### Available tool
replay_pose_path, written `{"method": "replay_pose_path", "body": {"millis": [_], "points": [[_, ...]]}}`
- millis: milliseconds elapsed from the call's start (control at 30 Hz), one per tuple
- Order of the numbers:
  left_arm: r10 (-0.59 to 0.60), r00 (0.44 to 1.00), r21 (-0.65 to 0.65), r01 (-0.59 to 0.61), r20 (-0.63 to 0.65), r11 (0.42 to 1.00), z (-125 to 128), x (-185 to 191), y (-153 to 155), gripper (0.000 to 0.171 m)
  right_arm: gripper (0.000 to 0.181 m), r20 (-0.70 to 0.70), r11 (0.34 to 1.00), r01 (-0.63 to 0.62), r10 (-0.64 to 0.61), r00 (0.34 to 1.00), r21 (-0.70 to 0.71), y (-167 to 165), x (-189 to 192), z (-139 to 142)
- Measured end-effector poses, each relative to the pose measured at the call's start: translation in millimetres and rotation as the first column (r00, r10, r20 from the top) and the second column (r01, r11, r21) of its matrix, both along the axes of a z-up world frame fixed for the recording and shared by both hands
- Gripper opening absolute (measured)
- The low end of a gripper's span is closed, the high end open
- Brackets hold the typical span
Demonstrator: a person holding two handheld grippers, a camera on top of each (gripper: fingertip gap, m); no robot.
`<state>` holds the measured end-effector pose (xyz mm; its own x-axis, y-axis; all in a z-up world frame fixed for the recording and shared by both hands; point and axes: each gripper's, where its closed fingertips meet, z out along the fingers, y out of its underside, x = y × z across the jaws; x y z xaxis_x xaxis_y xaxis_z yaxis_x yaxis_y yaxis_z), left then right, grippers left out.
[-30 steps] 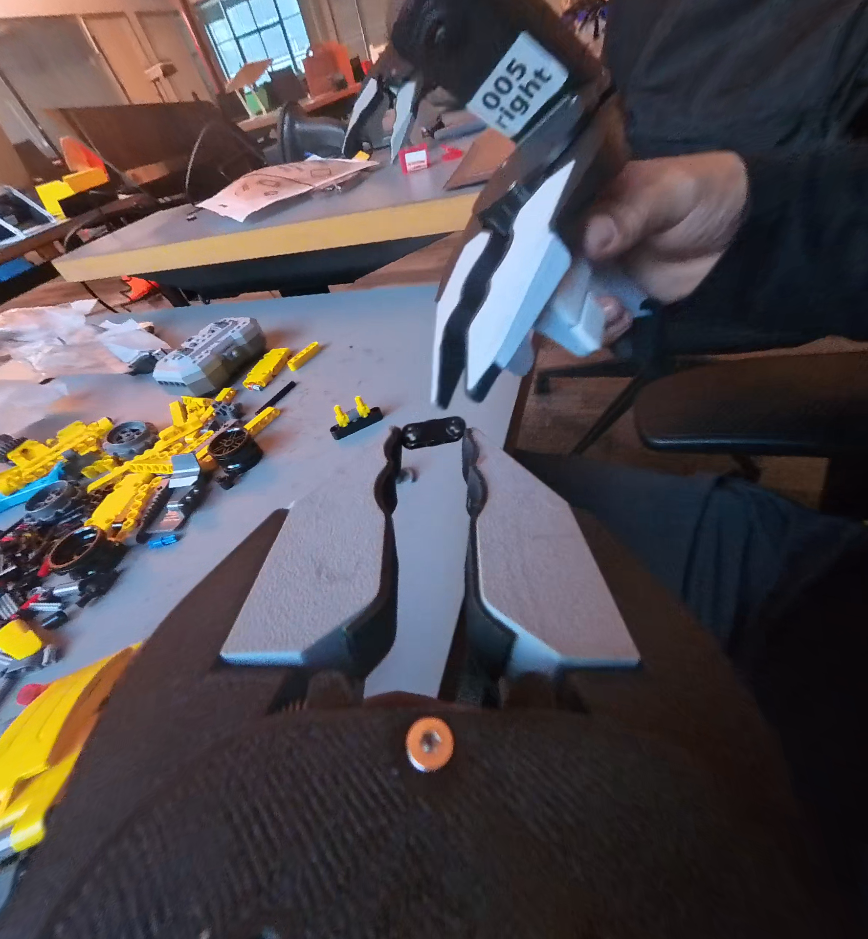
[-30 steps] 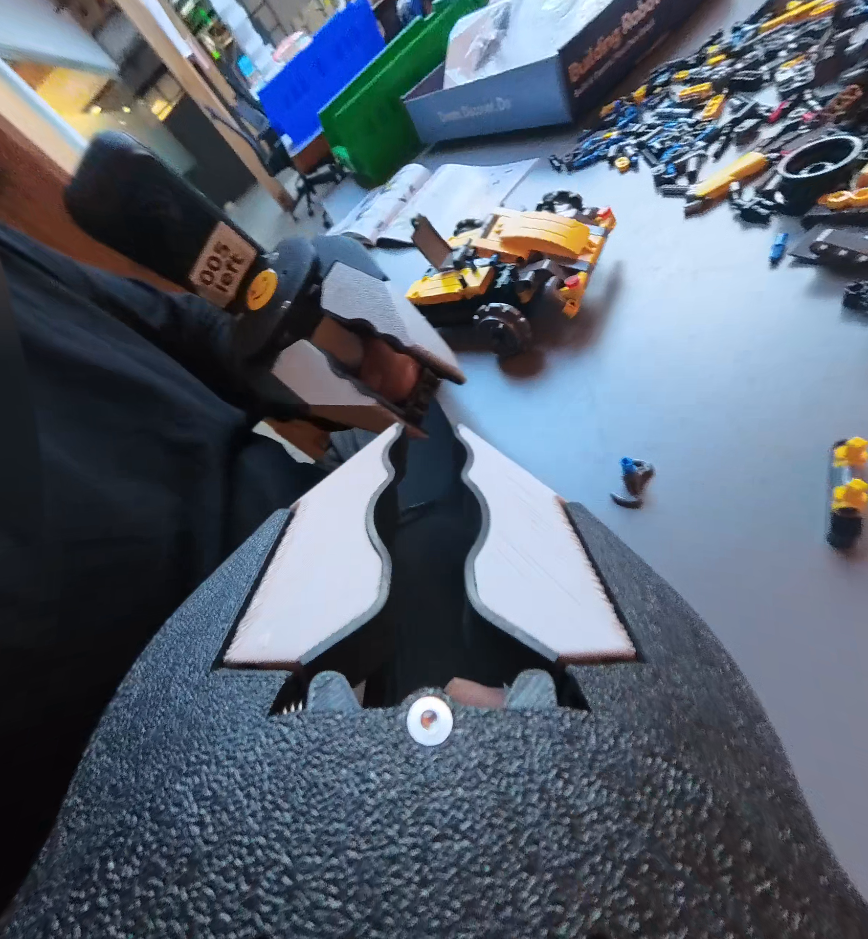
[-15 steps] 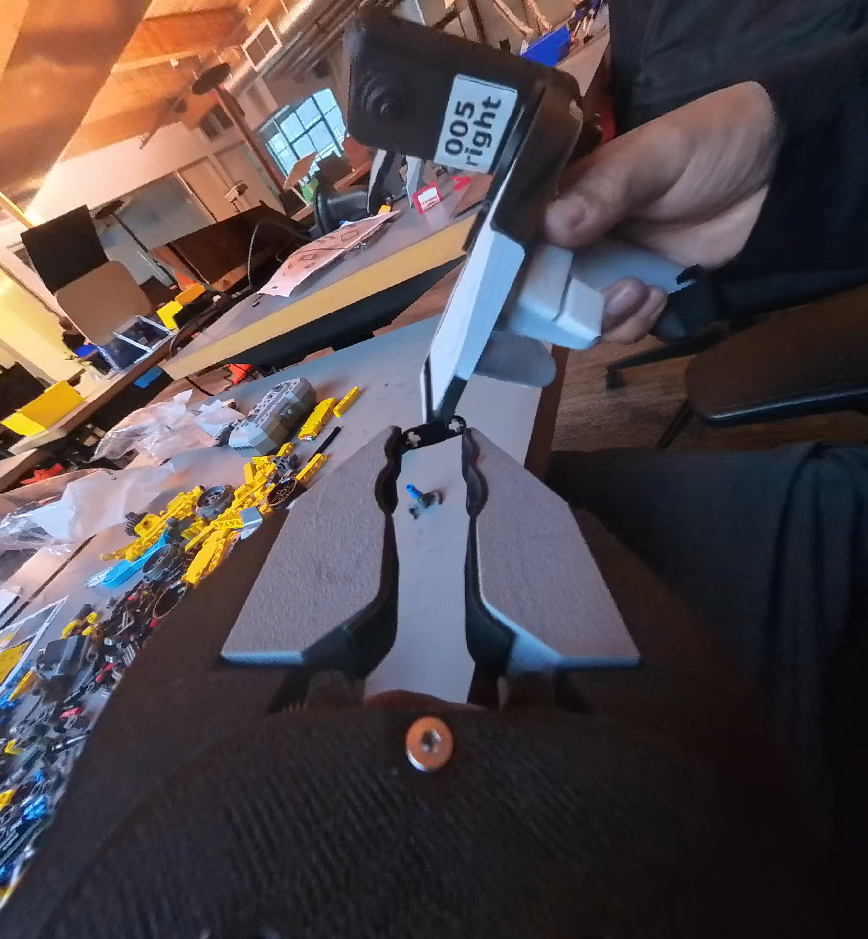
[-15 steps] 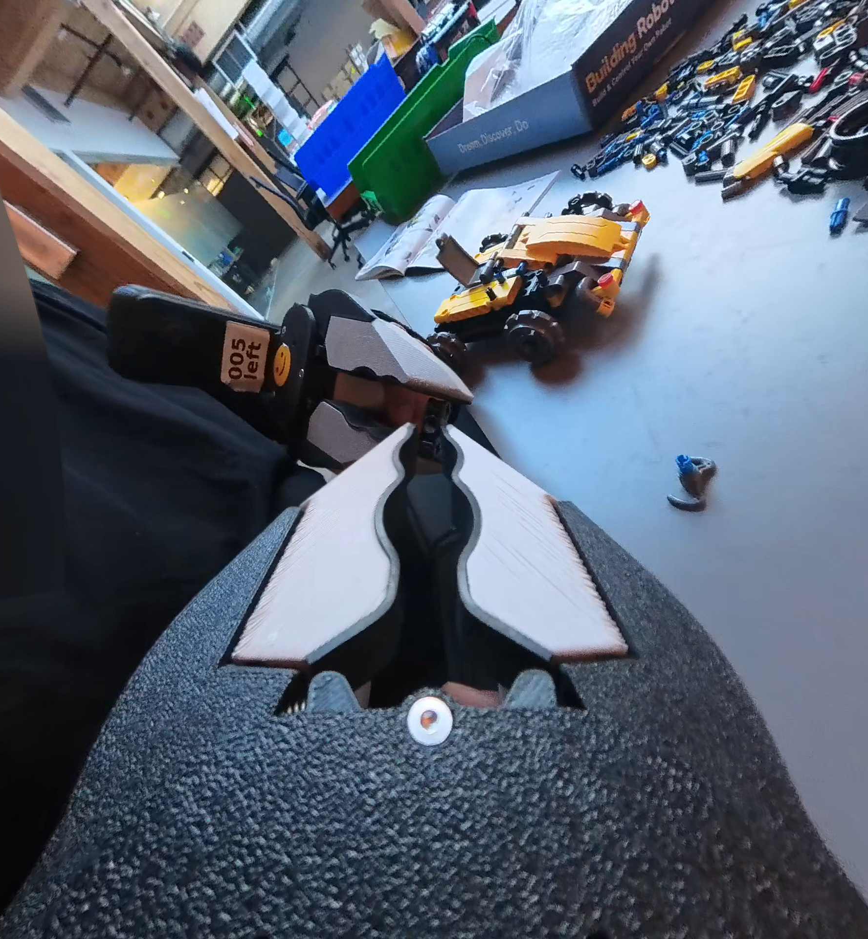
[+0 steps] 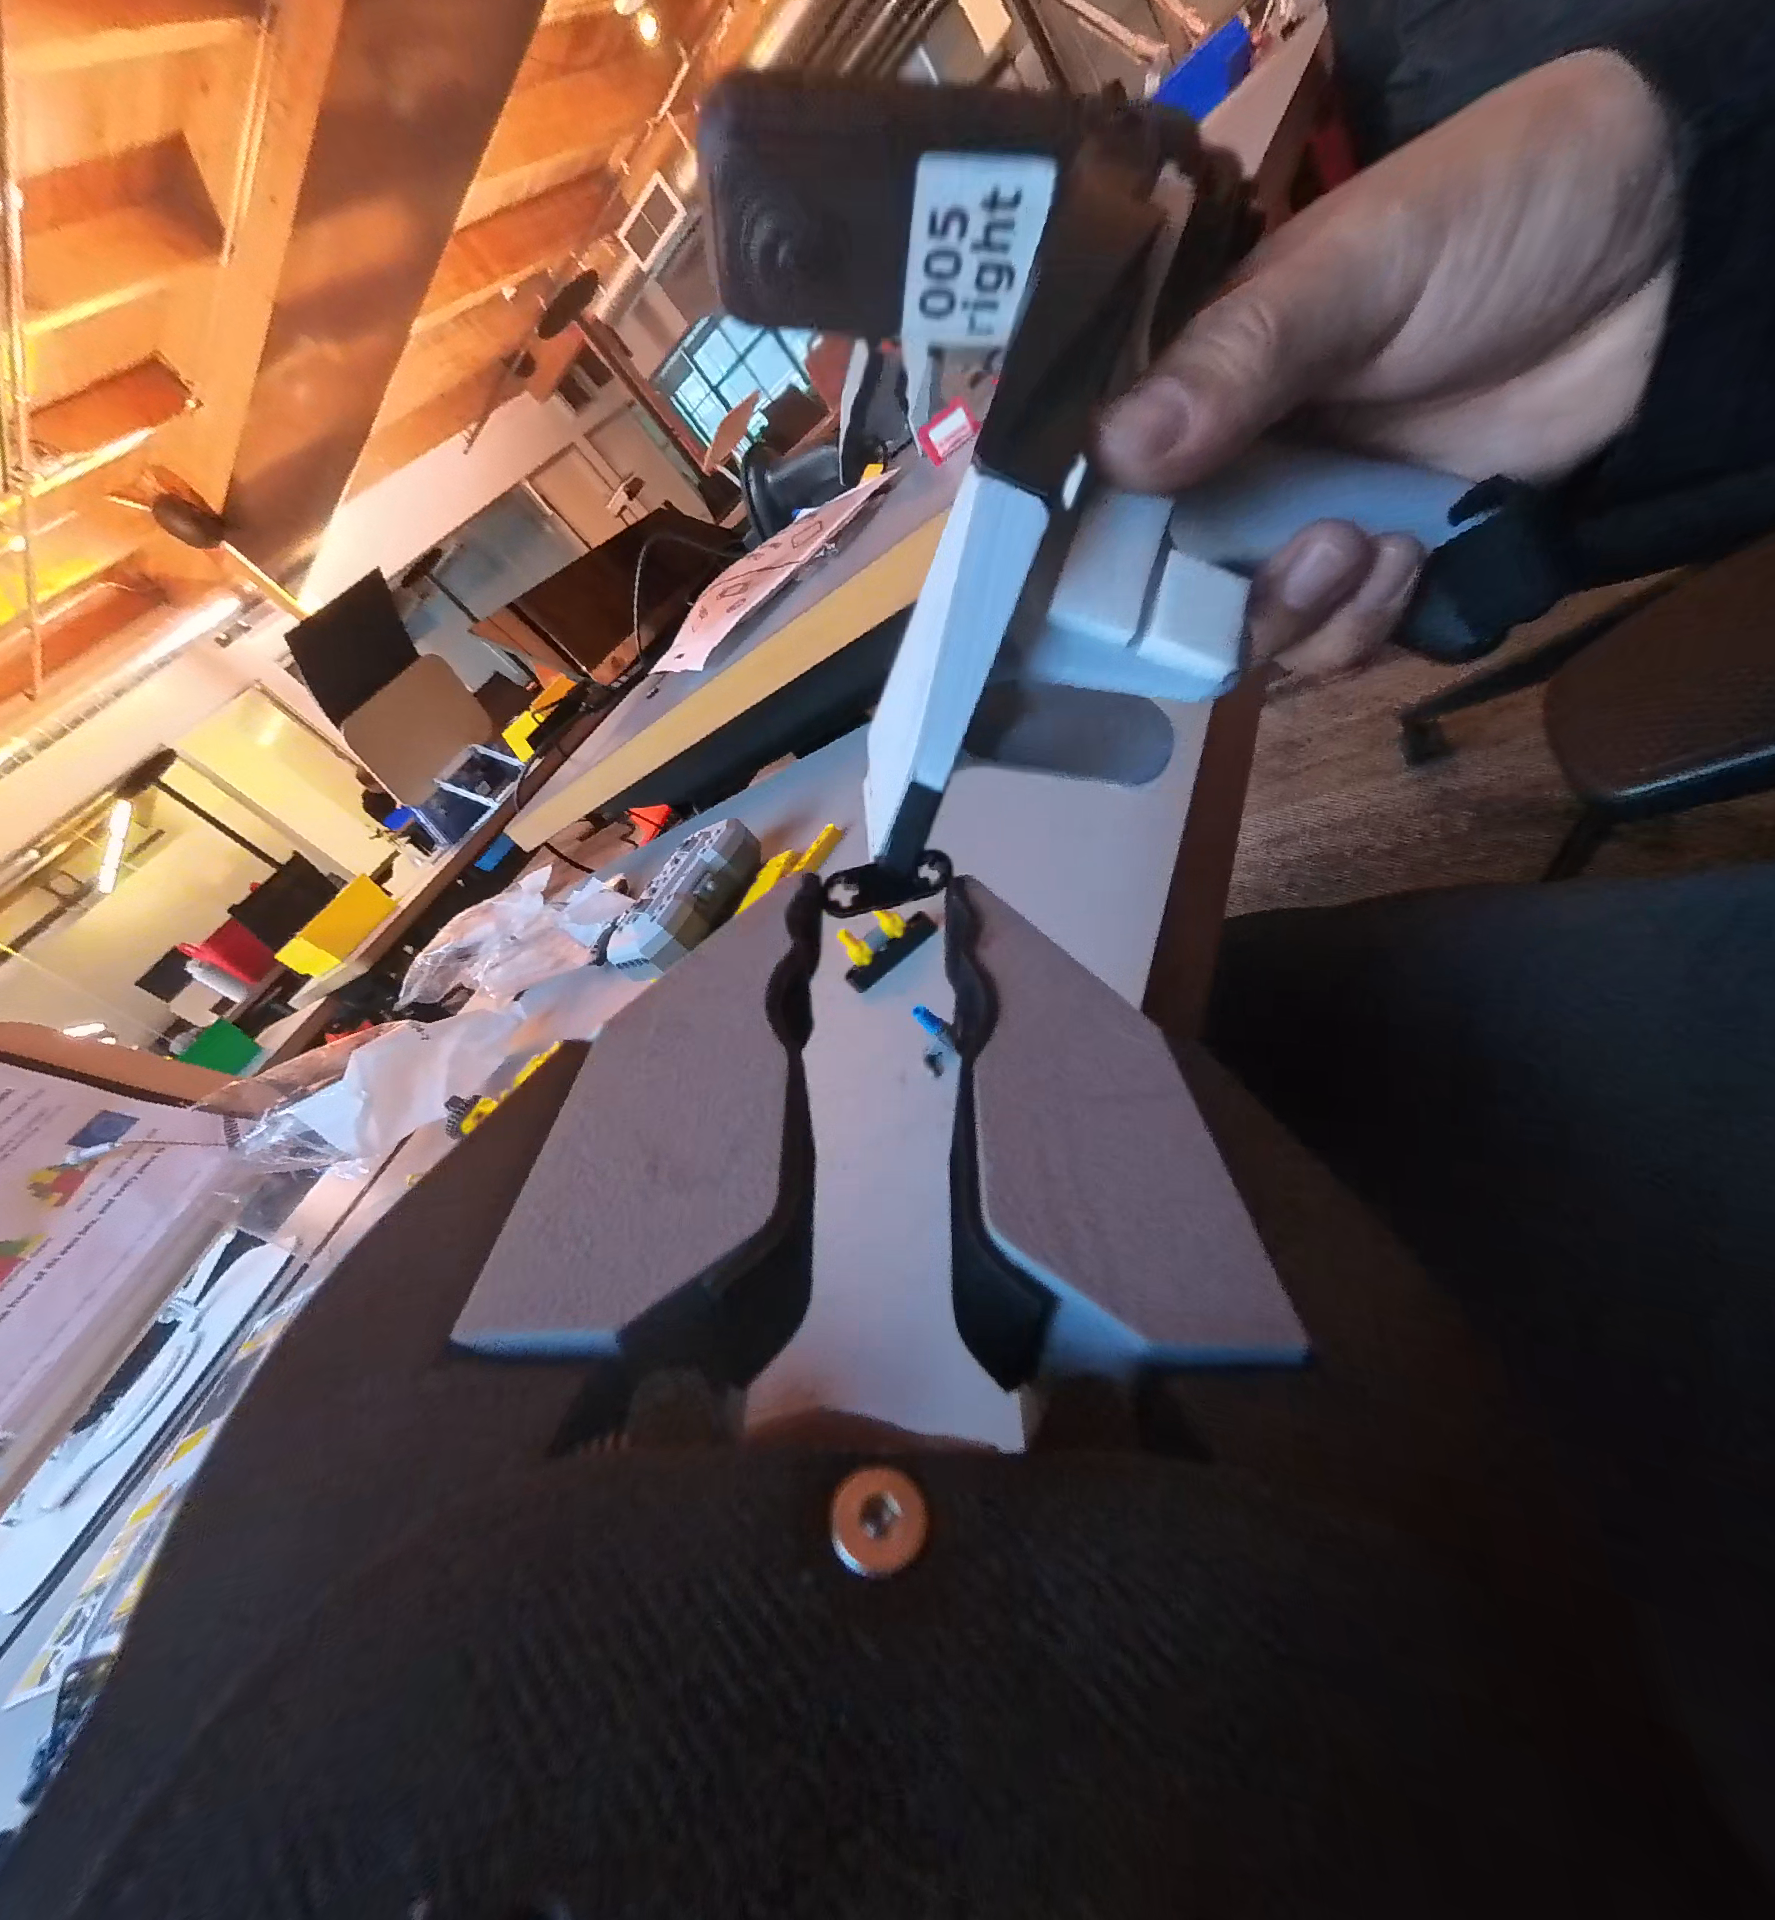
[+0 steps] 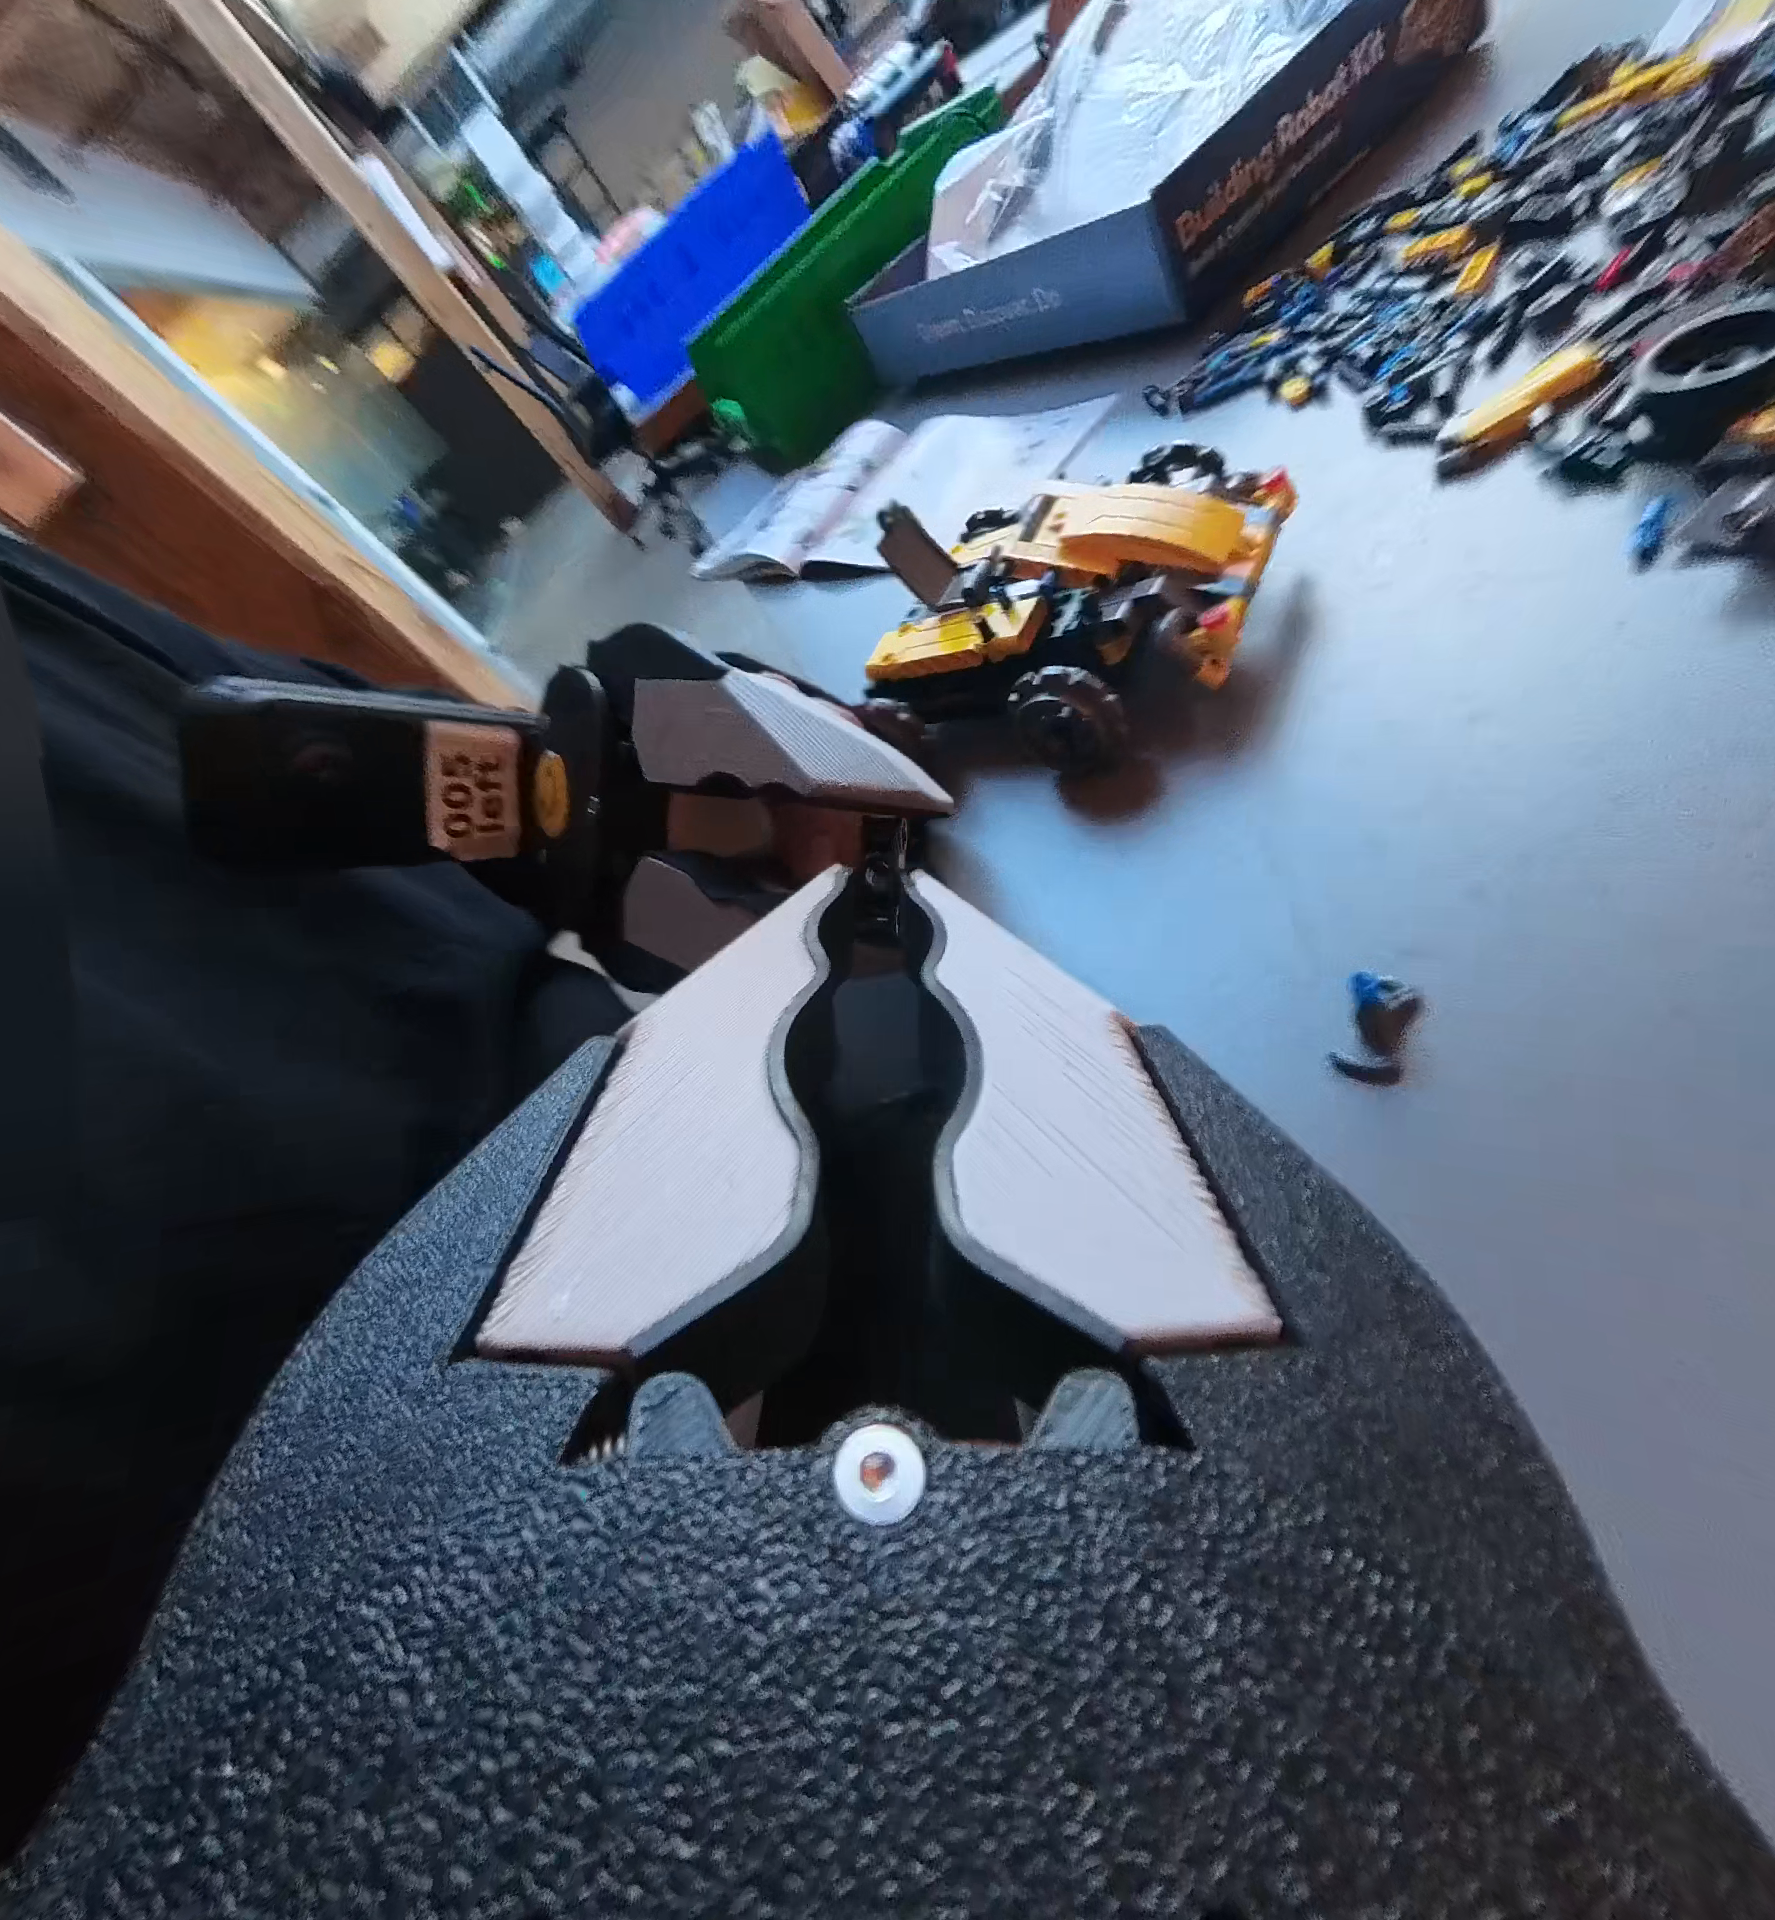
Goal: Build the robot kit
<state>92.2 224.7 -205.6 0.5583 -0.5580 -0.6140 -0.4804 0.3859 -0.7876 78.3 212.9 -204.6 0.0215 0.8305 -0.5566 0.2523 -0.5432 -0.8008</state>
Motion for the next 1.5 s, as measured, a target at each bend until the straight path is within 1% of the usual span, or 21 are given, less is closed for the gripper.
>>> {"method": "replay_pose_path", "body": {"millis": [67,133,200,233,300,333,400,467,533,600,700,733,800,833,867,900,933,1067,1200,1367,1500], "points": [[0.011,1.0,-0.021,-0.011,0.004,1.0,-1.4,-0.1,2.5,0.02,0.007,0.057,0.99,0.032,-0.04,0.998,0.139,2.8,0.0,-1.4],[0.004,1.0,-0.064,-0.002,0.025,0.998,-2.2,1.0,3.7,0.021,0.006,0.123,0.956,0.053,-0.092,0.988,0.288,7.2,1.6,-3.1],[-0.001,1.0,-0.18,0.005,0.025,0.984,-11.1,2.7,7.3,0.025,0.006,0.193,0.9,0.066,-0.163,0.968,0.43,16.0,6.7,-7.6],[-0.006,0.999,-0.272,0.021,0.054,0.962,-14.9,3.3,7.6,0.025,0.006,0.221,0.874,0.069,-0.198,0.955,0.482,21.2,10.5,-10.1],[-0.028,0.992,-0.48,0.085,0.126,0.873,-19.8,4.1,4.6,0.027,0.006,0.27,0.842,0.076,-0.255,0.928,0.533,32.6,21.1,-16.8],[-0.012,0.992,-0.532,0.079,0.129,0.843,-18.6,-0.1,8.0,0.028,0.007,0.287,0.83,0.089,-0.288,0.914,0.55,39.9,27.7,-20.8],[-0.016,0.997,-0.607,0.057,0.073,0.792,-15.8,-6.1,15.1,0.034,0.007,0.3,0.831,0.115,-0.321,0.898,0.545,50.0,38.5,-28.8],[-0.065,0.998,-0.659,0.032,-0.025,0.752,-13.7,-7.5,21.4,0.035,0.007,0.296,0.848,0.14,-0.327,0.898,0.511,56.4,44.3,-36.6],[-0.133,0.977,-0.67,-0.012,-0.165,0.742,-18.5,-8.9,31.6,0.026,0.007,0.302,0.862,0.154,-0.329,0.895,0.482,61.1,47.2,-45.8],[-0.171,0.939,-0.655,-0.071,-0.298,0.753,-27.3,-11.7,48.4,0.02,0.007,0.317,0.863,0.153,-0.334,0.888,0.481,63.8,49.2,-53.9],[-0.289,0.852,-0.68,-0.103,-0.437,0.726,-51.8,-11.0,61.3,0.018,0.007,0.337,0.861,0.147,-0.341,0.878,0.486,63.6,54.1,-60.2],[-0.343,0.817,-0.7,-0.1,-0.463,0.707,-62.7,-11.0,62.0,0.018,0.007,0.336,0.862,0.148,-0.34,0.878,0.486,62.9,55.6,-60.2],[-0.417,0.779,-0.745,-0.095,-0.469,0.66,-80.2,-9.3,63.3,0.018,0.007,0.338,0.86,0.147,-0.342,0.877,0.488,62.4,58.9,-61.1],[-0.45,0.772,-0.776,-0.086,-0.448,0.625,-86.2,-7.1,61.0,0.018,0.007,0.341,0.858,0.146,-0.344,0.875,0.492,62.5,60.8,-62.2],[-0.476,0.774,-0.802,-0.068,-0.418,0.594,-85.8,-3.8,58.6,0.011,0.007,0.343,0.858,0.144,-0.344,0.874,0.493,62.3,61.9,-63.0],[-0.46,0.773,-0.792,-0.087,-0.436,0.604,-86.1,-4.6,63.9,0.016,0.007,0.342,0.858,0.143,-0.342,0.875,0.493,61.9,62.6,-63.4],[-0.449,0.771,-0.78,-0.096,-0.451,0.618,-85.9,-5.4,68.1,0.016,0.007,0.34,0.859,0.143,-0.341,0.877,0.492,61.5,62.8,-63.5],[-0.467,0.782,-0.815,-0.089,-0.413,0.572,-87.3,-3.9,61.7,0.006,0.007,0.332,0.87,0.132,-0.316,0.889,0.475,59.1,60.8,-64.3],[-0.485,0.778,-0.828,-0.077,-0.399,0.556,-87.1,-3.0,50.9,0.009,0.007,0.32,0.885,0.112,-0.278,0.906,0.452,56.2,56.4,-65.7],[-0.488,0.776,-0.83,-0.081,-0.4,0.552,-86.9,-3.0,46.5,0.013,0.007,0.302,0.893,0.092,-0.244,0.922,0.44,56.6,52.3,-64.0],[-0.472,0.793,-0.826,-0.068,-0.385,0.56,-79.6,-5.5,51.7,0.016,0.007,0.293,0.886,0.071,-0.226,0.929,0.458,59.5,51.6,-57.1]]}}
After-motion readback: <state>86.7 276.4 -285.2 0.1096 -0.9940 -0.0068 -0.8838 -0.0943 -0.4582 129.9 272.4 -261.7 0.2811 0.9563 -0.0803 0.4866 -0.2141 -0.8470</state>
